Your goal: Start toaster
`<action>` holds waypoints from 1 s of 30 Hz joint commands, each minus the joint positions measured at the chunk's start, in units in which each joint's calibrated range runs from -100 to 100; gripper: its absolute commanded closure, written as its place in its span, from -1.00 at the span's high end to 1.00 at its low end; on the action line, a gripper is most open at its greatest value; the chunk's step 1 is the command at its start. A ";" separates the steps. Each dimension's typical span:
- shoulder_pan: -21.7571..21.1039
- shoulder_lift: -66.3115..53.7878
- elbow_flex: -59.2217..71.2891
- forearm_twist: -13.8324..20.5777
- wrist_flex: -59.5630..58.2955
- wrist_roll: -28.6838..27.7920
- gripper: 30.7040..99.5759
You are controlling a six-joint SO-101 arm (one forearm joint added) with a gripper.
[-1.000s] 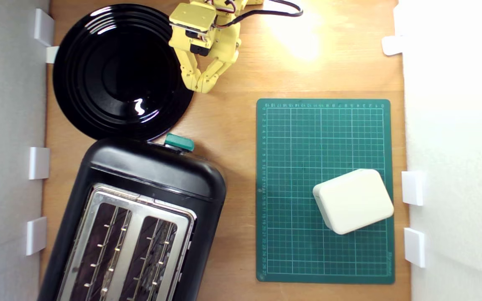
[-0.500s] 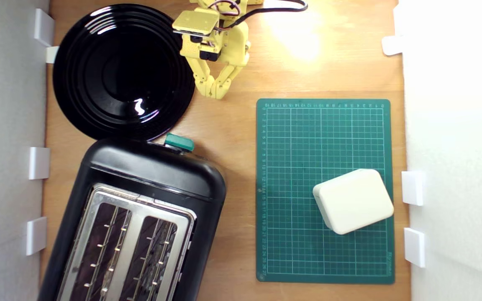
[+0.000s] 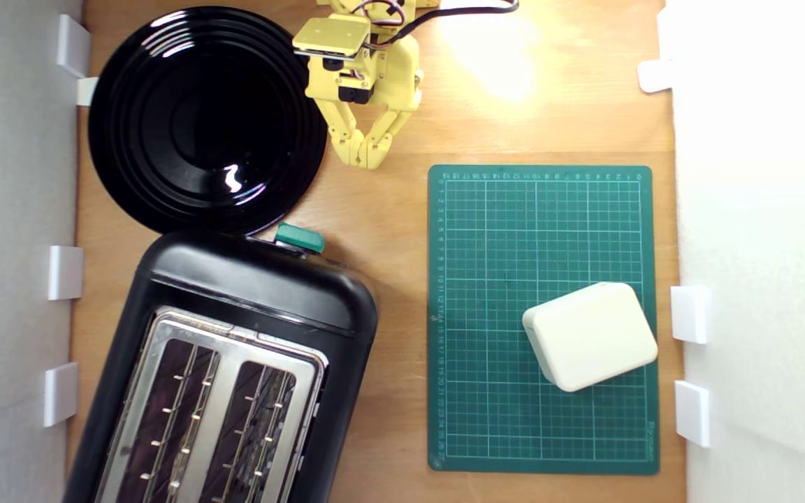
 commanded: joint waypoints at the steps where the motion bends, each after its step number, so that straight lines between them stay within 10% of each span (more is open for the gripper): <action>1: -0.04 -0.67 0.19 0.17 -1.68 -0.13 -0.98; 30: -0.04 -0.33 0.19 0.08 -1.68 -0.13 -0.98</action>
